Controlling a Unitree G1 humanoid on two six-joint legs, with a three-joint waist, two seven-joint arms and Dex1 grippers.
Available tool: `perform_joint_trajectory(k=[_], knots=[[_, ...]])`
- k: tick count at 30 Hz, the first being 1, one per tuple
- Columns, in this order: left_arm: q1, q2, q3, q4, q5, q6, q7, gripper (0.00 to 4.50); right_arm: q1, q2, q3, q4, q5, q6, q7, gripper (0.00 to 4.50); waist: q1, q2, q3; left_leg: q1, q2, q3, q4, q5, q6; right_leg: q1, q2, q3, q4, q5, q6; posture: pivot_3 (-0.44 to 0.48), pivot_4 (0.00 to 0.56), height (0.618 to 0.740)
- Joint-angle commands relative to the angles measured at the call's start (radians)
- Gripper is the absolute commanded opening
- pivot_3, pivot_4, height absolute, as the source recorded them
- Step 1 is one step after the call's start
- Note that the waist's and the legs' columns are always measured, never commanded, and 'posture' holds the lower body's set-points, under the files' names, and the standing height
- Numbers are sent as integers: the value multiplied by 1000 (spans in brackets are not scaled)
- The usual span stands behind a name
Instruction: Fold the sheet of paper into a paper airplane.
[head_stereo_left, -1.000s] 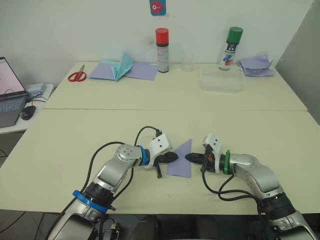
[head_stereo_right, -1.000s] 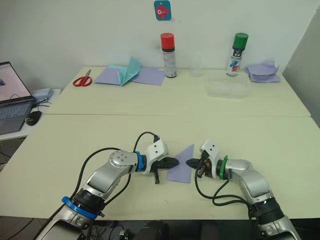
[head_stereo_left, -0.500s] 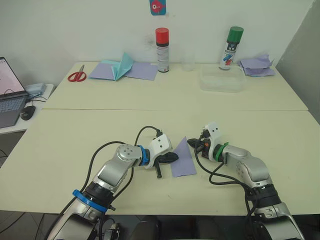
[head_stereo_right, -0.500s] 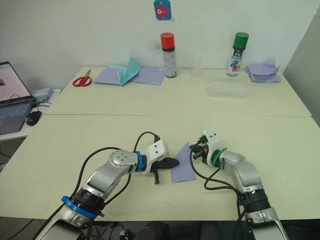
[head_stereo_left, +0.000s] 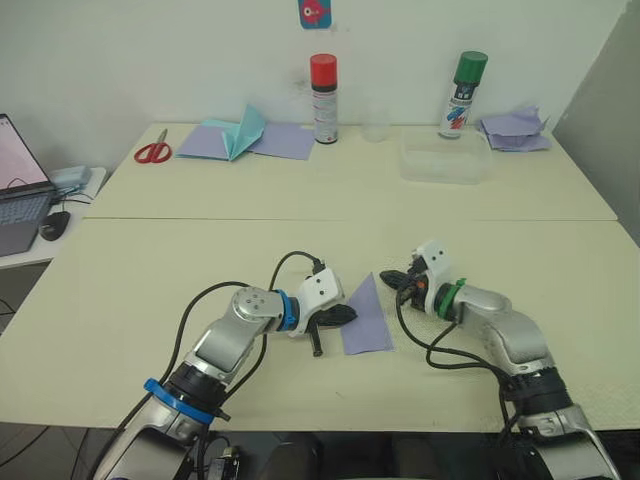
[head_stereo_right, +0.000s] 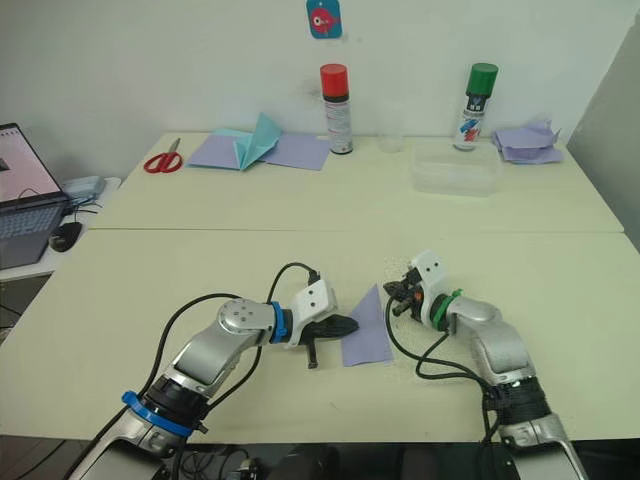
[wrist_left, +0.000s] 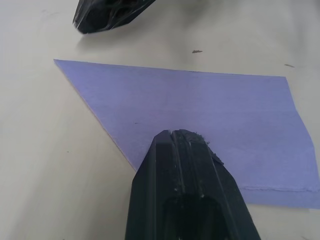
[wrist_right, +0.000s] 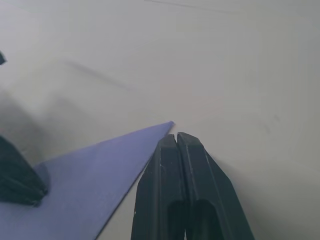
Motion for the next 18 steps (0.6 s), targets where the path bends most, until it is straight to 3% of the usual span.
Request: perform_joint_trajectory(k=[1,11,18], knots=[[39,17,-39,61,57,26,14,27,4,13,11,-50,27,17,24,0,0,0,0,0,0,0,0,0,0,0,0,0,0,0,0,0,150,740],[41,18,-44,54,58,29,8,27,-69,110,16,180,-86,34,-150,0,0,1,-1,1,0,0,0,0,0,-3,0,0,0,0,0,0,150,740],[54,27,-48,37,58,36,4,27,-72,125,-26,198,-96,-24,-218,0,-1,1,-1,1,0,0,0,0,0,-3,0,0,0,0,-1,0,150,740]])
